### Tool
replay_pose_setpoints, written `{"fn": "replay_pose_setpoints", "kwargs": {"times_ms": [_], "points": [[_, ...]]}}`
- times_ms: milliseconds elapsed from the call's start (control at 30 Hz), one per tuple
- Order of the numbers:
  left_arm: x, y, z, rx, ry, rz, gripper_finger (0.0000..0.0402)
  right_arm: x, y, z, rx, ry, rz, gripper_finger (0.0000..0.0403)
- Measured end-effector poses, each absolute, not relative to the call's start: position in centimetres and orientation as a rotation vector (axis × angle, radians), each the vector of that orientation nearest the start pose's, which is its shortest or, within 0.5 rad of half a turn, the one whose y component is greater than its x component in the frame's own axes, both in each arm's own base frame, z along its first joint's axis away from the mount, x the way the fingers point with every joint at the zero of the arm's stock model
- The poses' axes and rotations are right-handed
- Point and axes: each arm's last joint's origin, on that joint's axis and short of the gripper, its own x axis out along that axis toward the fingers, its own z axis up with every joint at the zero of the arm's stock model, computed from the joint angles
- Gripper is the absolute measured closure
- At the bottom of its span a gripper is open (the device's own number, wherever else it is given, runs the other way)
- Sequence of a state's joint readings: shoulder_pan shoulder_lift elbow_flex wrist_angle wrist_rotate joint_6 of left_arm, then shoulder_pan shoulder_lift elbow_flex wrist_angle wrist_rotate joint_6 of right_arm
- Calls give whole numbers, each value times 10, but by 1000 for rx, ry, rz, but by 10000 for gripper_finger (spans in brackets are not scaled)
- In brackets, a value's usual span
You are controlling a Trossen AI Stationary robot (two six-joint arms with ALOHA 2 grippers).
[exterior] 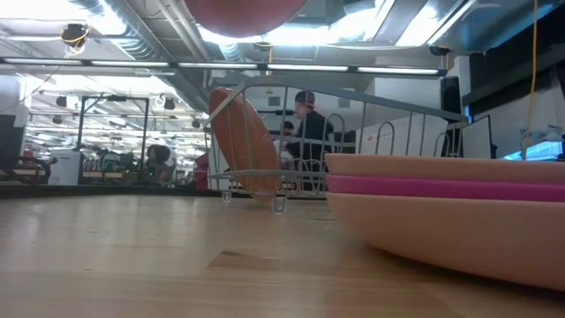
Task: Sort dishes
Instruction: Put the light pink plate into the dish rack
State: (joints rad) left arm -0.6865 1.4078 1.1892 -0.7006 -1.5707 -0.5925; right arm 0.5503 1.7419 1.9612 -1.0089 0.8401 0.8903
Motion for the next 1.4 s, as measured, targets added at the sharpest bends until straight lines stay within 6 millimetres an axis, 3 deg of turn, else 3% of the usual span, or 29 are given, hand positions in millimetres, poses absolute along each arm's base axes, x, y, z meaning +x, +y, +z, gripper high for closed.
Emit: {"fn": "replay_pose_setpoints", "kwargs": {"times_ms": [267, 633, 1033, 1400], "points": [[229, -147, 316, 303, 145, 884, 401, 314, 175, 422, 309, 407, -420, 206], [231, -144, 315, 283, 154, 886, 401, 333, 185, 397, 189, 395, -530, 206], [231, -145, 315, 284, 162, 875, 401, 333, 183, 398, 124, 351, -601, 206], [232, -145, 315, 253, 160, 864, 401, 349, 169, 385, 117, 396, -634, 210]]}}
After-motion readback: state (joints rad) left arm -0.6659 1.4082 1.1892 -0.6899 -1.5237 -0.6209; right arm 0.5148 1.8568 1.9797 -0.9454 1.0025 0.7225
